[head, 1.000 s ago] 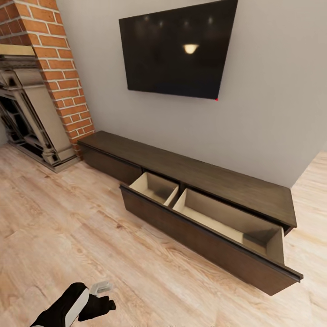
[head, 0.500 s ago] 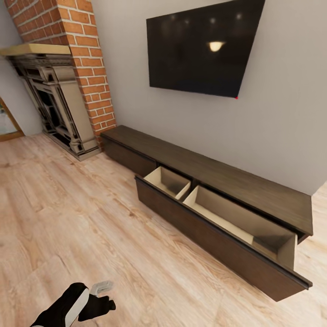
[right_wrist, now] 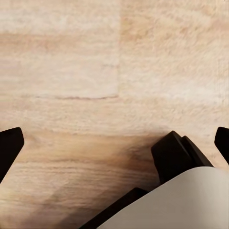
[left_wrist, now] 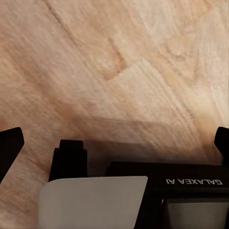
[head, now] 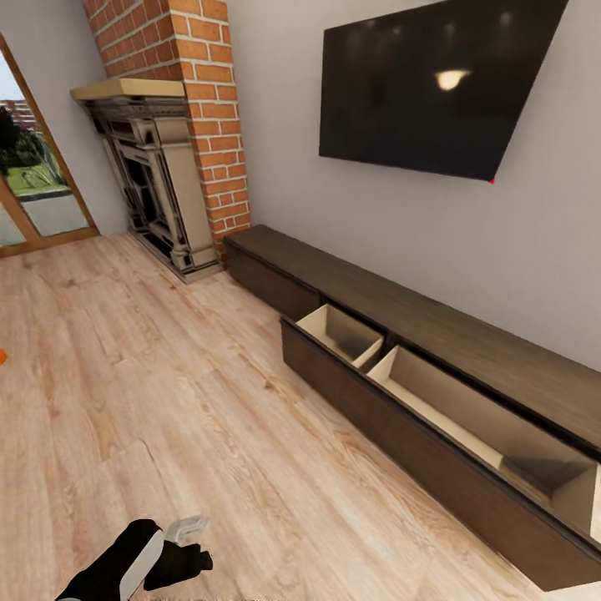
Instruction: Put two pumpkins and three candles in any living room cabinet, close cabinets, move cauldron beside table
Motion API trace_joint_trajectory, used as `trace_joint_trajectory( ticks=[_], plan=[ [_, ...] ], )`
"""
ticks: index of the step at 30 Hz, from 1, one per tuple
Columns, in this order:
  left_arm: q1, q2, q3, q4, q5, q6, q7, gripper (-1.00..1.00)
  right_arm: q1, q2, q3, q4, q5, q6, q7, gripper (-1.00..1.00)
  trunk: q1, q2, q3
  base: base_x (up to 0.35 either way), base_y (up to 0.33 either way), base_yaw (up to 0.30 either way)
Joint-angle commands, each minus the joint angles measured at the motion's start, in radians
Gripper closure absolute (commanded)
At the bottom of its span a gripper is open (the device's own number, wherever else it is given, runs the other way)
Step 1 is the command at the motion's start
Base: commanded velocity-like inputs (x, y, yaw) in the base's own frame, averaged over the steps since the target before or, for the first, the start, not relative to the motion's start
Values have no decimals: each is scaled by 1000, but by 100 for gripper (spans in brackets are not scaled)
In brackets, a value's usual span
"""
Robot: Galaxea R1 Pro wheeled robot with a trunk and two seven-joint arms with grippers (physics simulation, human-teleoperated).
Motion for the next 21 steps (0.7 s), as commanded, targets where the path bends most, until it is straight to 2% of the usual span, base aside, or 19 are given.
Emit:
trace_joint_trajectory(
  ticks=[1,9,13,16,18,21],
  plan=[
    [0,0,0,0,0,0,0,-100,0,0,0,0,0,0,0,-100,0,0,-1,0,0,280],
    [0,1,-1,0,1,0,-1,-100,0,0,0,1,37,-1,-1,-100,0,0,-5,0,0,280],
    [0,6,3,-8,1,0,-1,-100,0,0,0,0,41,-2,-1,-100,0,0,-8,0,0,280],
    [-1,13,7,-12,0,0,1,-100,0,17,1,0,47,-5,-2,-100,0,0,-10,0,0,280],
    [-1,19,9,-14,0,0,1,-100,0,27,6,0,67,-21,-1,-100,0,0,-11,0,0,280],
    [-1,41,9,-33,0,0,1,-100,0,39,18,1,157,-72,-1,-100,-8,14,-6,0,0,280]
  ],
)
